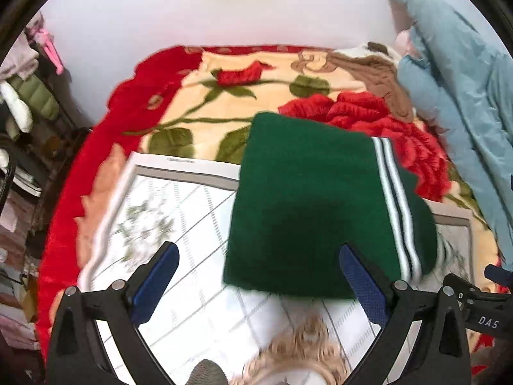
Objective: Fold large clothes
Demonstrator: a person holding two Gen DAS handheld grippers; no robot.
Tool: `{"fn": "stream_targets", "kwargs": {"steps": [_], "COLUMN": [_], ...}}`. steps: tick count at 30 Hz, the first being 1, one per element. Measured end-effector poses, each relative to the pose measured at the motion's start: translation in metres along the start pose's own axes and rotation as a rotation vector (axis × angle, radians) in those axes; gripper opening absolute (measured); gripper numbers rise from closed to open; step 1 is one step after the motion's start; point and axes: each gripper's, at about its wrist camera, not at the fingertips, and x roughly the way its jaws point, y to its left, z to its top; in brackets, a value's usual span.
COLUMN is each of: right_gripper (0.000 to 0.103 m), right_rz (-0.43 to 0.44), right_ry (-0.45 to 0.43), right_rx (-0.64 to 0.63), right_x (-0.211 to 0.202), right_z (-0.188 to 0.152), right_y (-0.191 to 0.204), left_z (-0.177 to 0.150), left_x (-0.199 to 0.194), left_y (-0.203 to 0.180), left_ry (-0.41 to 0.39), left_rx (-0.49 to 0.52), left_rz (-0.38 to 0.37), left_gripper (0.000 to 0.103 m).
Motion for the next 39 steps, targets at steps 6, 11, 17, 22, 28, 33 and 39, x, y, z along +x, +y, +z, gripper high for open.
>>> {"fn": "stream_targets", "kwargs": {"steps": [6, 11, 17, 22, 28, 33, 39], "right_gripper": [0.103, 0.103, 0.103, 0.103, 0.103, 0.103, 0.103], "right_rz": [-0.066, -0.089, -0.086, -0.089, -0.08, -0.077, -0.075], "right_ry": [-0.119, -0.182, -0.276, -0.357, -0.428, -0.48, -0.505], "right_rx": [0.025, 0.017, 0.018, 0.008, 0.008, 0.009, 0.009], "right_x": [-0.123, -0.226, -0.356, -0.447, -0.528, -0.576, -0.609], "right_z": [-0.052, -0.095, -0.148, -0.19, -0.232, -0.259, -0.285], "right_y": [0.0, 0.003, -0.003, -0.002, -0.006, -0.007, -0.005], "left_z": [-0.008, -0.023, -0.04, -0.052, -0.064, -0.076, -0.086], "left_x": [-0.107, -0.201, -0.302, -0.366, -0.427, -0.461, -0.485], "left_y": [-0.007, -0.006, -0.002, -0.002, 0.003, 0.006, 0.005], "left_ry": [-0.047, -0.076, -0.135, -0.177, -0.22, -0.237, -0.244], "left_rx": [-0.02, -0.039, -0.046, -0.03, -0.028, -0.036, -0.034], "left_rz": [0.002, -0.022, -0.033, -0.032, -0.039, -0.047, -0.048], "left_gripper": [0.102, 0.102, 0.102, 0.102, 0.102, 0.102, 0.102]}}
